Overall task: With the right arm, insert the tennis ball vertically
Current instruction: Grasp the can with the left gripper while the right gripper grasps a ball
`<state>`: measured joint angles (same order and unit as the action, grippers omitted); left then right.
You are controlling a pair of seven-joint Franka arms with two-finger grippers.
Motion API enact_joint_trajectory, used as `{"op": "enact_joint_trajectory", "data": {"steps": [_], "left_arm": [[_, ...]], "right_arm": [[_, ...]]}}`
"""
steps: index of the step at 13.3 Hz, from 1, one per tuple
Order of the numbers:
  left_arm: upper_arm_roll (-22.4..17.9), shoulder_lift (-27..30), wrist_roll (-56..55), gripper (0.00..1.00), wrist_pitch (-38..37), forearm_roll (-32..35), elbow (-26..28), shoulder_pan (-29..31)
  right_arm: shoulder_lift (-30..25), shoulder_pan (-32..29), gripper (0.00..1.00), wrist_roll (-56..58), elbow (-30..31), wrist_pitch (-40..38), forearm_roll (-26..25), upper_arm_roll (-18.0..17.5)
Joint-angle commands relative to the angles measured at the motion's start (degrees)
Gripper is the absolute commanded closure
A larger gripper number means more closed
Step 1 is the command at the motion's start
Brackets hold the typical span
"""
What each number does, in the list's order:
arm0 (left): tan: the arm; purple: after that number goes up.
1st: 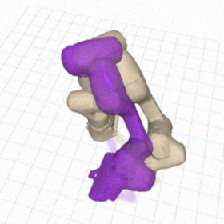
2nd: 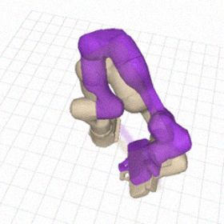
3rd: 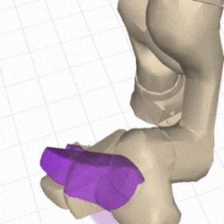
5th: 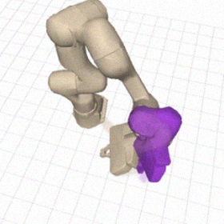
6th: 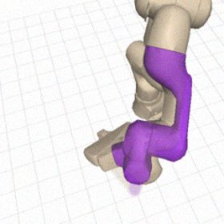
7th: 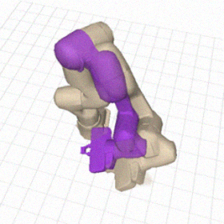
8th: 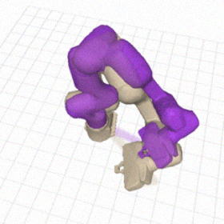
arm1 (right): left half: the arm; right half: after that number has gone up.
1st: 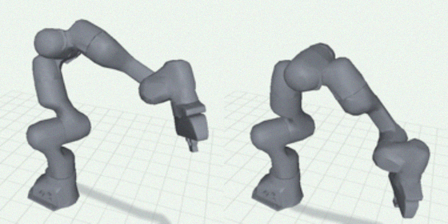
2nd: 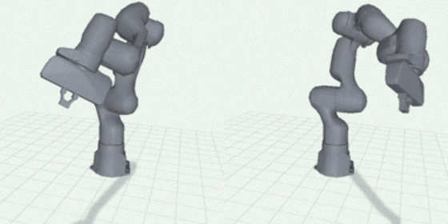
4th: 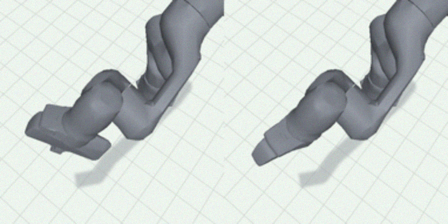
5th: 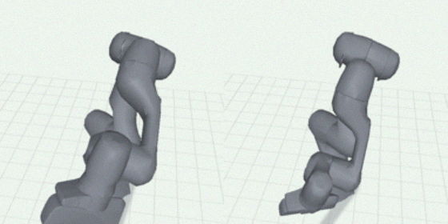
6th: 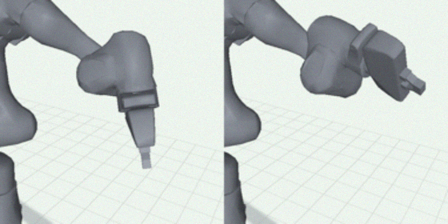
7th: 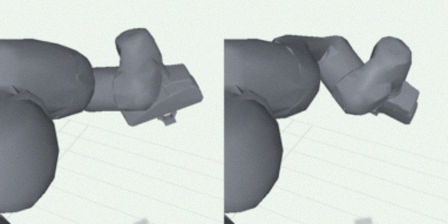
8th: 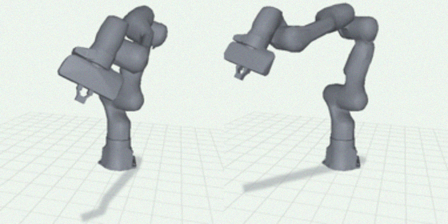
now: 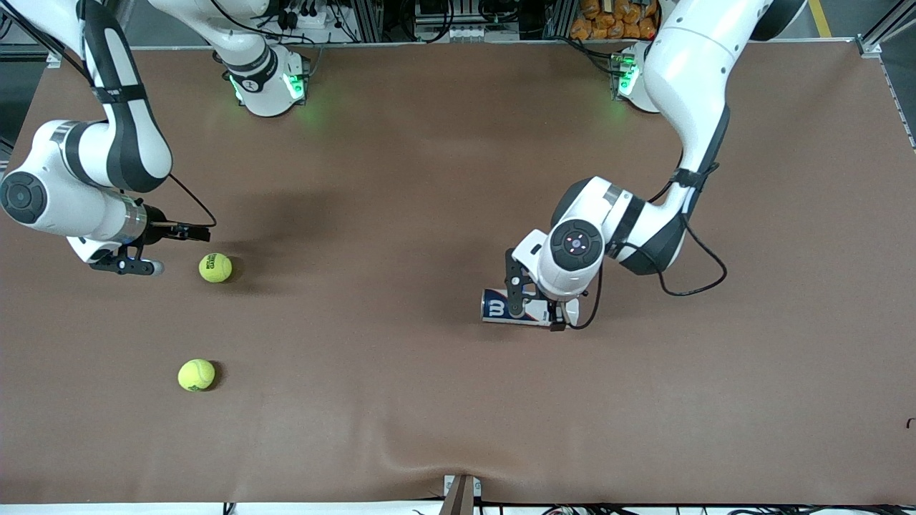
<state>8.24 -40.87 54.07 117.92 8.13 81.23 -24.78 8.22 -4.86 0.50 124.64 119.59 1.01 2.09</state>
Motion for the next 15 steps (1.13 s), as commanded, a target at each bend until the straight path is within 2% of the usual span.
{"op": "enact_joint_trajectory", "data": {"steps": [1, 3, 9, 15], "left_arm": [[-0.42, -4.55, 0.24, 0.00, 4.14, 1.27, -2.74, -1.93], [-0.51, -6.23, 0.16, 0.00, 6.96, 1.36, -2.74, -2.99], [-0.42, -7.46, -0.29, 0.00, 7.15, 6.36, -2.57, -2.99], [-0.42, -8.78, -0.55, 0.00, 9.16, 7.86, -2.39, -2.99]], "right_arm": [[1.09, -0.24, 0.00, 0.02, 1.75, 4.05, 0.13, -0.42], [3.63, -0.24, 0.00, 0.02, 1.84, 7.04, 0.22, -0.42], [8.47, -0.15, 0.00, 0.02, 0.26, 16.72, 0.13, -0.42], [14.36, -0.33, 0.00, 0.11, -1.68, 16.90, 0.13, -0.59]]}}
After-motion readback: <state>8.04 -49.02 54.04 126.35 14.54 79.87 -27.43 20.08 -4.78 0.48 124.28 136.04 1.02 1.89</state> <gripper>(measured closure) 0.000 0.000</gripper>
